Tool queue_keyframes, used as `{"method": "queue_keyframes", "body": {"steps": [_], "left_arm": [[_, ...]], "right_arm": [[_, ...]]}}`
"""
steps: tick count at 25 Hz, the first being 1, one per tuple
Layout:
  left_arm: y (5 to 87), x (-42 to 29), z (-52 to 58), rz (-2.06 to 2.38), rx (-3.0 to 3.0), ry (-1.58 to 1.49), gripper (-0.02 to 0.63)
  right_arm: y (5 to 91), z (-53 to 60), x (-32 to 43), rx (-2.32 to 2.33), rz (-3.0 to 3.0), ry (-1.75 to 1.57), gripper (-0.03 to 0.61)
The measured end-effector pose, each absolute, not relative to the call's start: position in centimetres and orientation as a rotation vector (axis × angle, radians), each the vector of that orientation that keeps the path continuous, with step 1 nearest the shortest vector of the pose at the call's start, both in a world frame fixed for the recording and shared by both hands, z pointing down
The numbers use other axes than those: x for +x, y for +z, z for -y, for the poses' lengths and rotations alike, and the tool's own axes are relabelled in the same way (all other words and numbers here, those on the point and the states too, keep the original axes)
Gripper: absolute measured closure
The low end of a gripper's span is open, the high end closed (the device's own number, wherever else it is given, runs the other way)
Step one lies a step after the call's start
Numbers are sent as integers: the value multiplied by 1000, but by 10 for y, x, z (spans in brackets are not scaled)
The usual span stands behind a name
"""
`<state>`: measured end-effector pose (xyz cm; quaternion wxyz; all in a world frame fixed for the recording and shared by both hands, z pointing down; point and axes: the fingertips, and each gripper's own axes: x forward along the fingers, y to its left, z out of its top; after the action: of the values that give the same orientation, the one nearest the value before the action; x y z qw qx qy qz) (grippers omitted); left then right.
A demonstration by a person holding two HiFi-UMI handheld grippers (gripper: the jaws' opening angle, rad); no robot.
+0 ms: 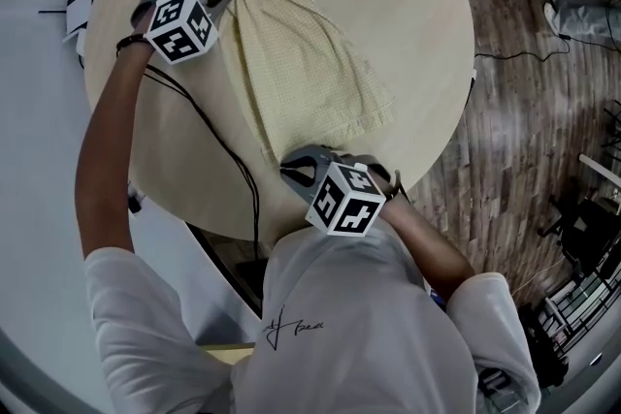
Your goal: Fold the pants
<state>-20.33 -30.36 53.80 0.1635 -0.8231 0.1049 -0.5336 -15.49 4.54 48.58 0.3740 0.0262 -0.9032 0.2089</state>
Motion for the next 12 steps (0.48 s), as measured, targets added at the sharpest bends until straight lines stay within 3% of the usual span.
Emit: {"method": "queue_keyframes", "body": {"steps": [12], "left_arm": [[559,-216,300,-283,-2267,-1513,519]], "right_arm": [[514,-54,-182,-28,2257,568,558]]}}
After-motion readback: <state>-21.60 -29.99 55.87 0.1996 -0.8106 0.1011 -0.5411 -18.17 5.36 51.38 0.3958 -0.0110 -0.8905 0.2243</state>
